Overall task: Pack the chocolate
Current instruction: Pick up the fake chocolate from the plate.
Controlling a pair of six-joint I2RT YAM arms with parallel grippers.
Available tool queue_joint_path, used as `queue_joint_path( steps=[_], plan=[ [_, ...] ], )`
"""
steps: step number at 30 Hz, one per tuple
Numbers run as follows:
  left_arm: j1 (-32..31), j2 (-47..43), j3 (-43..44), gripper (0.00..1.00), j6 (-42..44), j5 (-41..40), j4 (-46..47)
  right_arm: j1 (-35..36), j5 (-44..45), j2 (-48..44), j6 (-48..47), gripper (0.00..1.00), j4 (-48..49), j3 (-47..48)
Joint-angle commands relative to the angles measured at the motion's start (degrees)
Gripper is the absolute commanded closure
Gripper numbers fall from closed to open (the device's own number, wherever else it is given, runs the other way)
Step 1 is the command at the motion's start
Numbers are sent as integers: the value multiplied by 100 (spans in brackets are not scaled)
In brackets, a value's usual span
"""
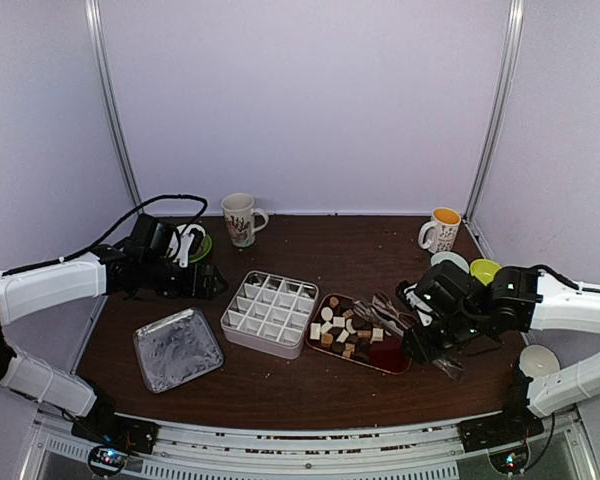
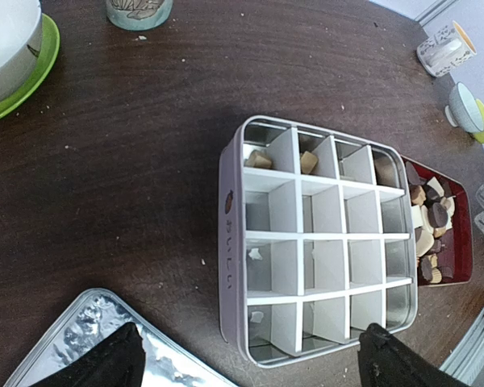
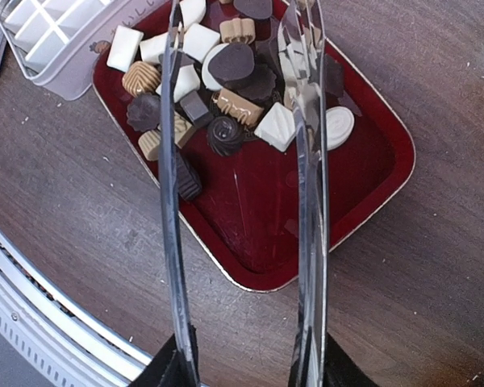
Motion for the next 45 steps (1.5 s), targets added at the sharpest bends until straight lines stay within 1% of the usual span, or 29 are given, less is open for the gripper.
queue_joint_path(
  steps=[1, 5, 11, 16, 29, 32, 40, 45],
  plan=[
    [-4, -74, -31, 5, 54, 30, 164, 23, -209, 255, 107, 54, -124, 3],
    [-4, -86, -39, 5, 45, 47, 158, 26, -192, 570, 89, 54, 9, 83],
    [-7, -131, -79, 5, 61, 17, 122, 26, 61, 942, 104, 52, 18, 208],
    [-9, -101, -62, 5, 67, 12, 131, 28, 30, 1143, 65, 52, 128, 277],
    [-4, -34, -4, 5, 96, -3, 115, 26, 84, 1459, -28, 61, 168, 491],
    [-3, -34, -4, 5, 95, -8, 105, 30, 162, 1397, -26, 65, 134, 523],
    [-8, -30, 13, 5, 95, -20, 96, 25, 286, 1006, -70, 70, 4, 563],
    [-4, 0, 38, 5, 96, -16, 111, 29, 213, 821, -172, 70, -18, 686]
  ],
)
